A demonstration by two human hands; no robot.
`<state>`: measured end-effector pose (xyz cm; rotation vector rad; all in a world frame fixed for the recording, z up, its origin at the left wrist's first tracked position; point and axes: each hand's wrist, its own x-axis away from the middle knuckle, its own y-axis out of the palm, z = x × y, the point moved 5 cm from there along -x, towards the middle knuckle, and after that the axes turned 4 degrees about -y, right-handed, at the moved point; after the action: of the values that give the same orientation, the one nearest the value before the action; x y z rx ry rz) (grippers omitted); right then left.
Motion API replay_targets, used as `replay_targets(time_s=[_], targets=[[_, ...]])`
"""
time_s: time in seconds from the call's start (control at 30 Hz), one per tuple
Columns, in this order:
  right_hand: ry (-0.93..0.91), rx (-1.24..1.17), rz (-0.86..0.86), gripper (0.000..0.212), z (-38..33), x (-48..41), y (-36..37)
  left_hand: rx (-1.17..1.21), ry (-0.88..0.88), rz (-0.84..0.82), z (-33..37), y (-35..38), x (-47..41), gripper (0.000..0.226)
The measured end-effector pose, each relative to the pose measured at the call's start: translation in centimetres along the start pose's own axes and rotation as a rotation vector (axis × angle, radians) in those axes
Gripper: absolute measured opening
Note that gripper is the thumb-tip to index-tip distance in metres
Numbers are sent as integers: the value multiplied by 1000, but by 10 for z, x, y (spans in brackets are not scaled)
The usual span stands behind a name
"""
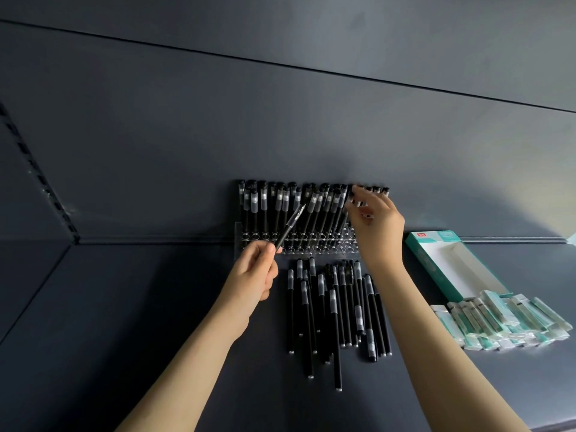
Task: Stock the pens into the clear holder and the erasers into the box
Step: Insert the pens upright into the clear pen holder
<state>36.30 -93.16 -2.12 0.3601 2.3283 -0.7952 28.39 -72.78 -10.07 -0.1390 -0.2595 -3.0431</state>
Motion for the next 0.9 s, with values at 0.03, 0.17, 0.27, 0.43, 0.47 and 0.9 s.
replay_targets(time_s=[0.03,0.17,0.27,0.43,0.47,0.9], targets=[[-9,19,-8,32,1,0,1,7,0,-2,0,0,0,23],[-26,37,-23,35,1,3,3,16,13,-11,1,2,1,24],[-41,29,-15,36,-5,8,-1,29,15,-22,2,3,2,26],[203,-323,-216,26,-23,23,-2,19,13,-75,3,8,6,29],[266,-437,-292,24,-28,27,0,17,11,-87,3,10,6,29],[314,-773,-45,20,-16,17,-35,-906,629,73,36,44,-10,30]])
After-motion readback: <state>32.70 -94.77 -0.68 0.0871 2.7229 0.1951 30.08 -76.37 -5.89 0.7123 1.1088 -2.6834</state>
